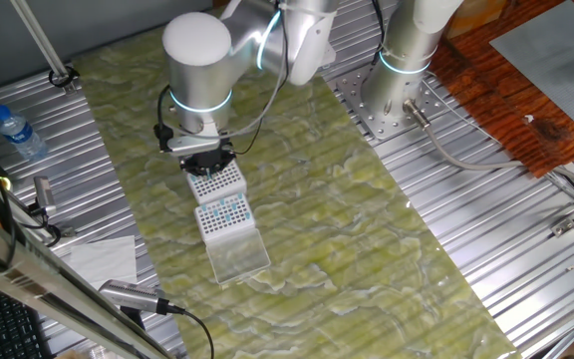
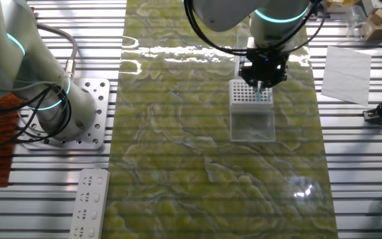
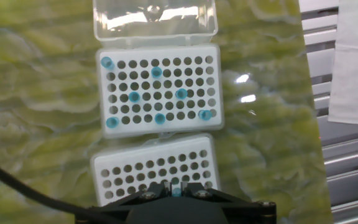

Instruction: Transfer all medium pipette tips from one holder to another

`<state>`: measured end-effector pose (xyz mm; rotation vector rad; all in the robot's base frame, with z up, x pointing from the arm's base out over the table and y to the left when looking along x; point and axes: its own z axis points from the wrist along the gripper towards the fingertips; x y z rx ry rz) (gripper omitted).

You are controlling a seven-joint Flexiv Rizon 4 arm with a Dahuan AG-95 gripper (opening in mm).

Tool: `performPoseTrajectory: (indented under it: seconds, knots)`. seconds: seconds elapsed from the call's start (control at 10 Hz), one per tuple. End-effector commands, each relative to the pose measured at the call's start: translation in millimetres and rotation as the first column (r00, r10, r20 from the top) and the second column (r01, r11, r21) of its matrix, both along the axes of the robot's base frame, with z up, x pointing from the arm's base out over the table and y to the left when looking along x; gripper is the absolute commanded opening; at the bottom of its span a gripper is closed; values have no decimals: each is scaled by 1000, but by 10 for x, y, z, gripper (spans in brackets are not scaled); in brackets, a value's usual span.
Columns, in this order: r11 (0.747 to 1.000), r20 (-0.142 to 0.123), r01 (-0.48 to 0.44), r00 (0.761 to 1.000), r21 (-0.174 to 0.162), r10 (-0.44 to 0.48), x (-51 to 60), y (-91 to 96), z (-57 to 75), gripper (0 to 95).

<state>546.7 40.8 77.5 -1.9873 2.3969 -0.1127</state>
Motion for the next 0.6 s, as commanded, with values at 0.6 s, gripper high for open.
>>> performPoseTrajectory:
  seconds: [0.6]
  knots:
    - [994, -132, 106, 985, -21, -108, 183, 188, 612, 0]
